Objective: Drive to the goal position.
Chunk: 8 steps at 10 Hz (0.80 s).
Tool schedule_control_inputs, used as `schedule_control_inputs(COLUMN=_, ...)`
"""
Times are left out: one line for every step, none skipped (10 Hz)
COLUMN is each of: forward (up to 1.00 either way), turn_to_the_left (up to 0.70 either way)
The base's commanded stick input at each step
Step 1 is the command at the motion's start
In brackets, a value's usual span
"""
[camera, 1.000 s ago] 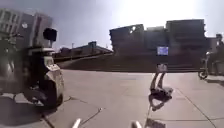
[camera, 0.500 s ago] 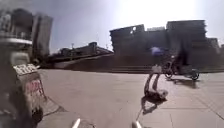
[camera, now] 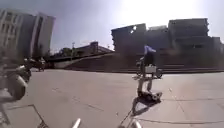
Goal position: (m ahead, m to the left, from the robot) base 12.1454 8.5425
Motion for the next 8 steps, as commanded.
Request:
schedule_control_inputs(forward=1.00, turn_to_the_left=0.00)
schedule_control_inputs(forward=1.00, turn_to_the_left=0.07)
schedule_control_inputs(forward=1.00, turn_to_the_left=0.32)
schedule_control_inputs(forward=1.00, turn_to_the_left=0.40)
schedule_control_inputs(forward=1.00, turn_to_the_left=0.40)
schedule_control_inputs(forward=1.00, turn_to_the_left=0.40)
schedule_control_inputs(forward=1.00, turn_to_the_left=0.40)
schedule_control_inputs(forward=1.00, turn_to_the_left=0.40)
